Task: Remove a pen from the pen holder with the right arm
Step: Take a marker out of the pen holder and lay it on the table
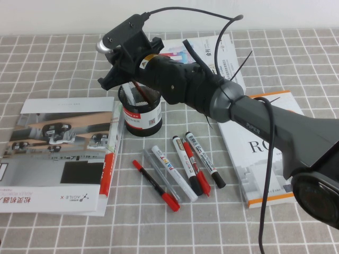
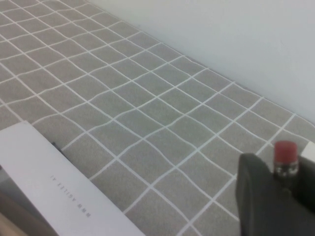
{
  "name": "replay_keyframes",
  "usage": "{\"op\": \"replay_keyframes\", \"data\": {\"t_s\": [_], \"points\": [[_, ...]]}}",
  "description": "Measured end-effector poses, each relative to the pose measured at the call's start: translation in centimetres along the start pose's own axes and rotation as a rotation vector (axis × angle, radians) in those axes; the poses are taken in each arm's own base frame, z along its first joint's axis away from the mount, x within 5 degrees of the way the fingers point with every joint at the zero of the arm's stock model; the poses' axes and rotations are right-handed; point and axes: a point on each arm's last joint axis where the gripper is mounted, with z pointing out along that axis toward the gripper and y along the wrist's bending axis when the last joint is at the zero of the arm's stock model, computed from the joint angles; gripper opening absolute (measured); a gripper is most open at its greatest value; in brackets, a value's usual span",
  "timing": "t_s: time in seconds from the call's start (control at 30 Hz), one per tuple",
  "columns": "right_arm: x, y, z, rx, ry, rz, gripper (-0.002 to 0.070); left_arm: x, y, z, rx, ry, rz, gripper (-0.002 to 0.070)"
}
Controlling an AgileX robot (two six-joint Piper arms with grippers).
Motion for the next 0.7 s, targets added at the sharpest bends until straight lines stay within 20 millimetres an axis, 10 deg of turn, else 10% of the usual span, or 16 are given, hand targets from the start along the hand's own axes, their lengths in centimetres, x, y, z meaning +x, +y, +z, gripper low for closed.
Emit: {"op": "replay_keyframes", "data": {"t_s": [0.7], "points": [[-2.1, -0.2, -1.4, -0.035, 0.029, 0.003, 0.0008, 0.0, 0.0, 0.0, 0.000, 0.000, 0.000, -0.0003]]}}
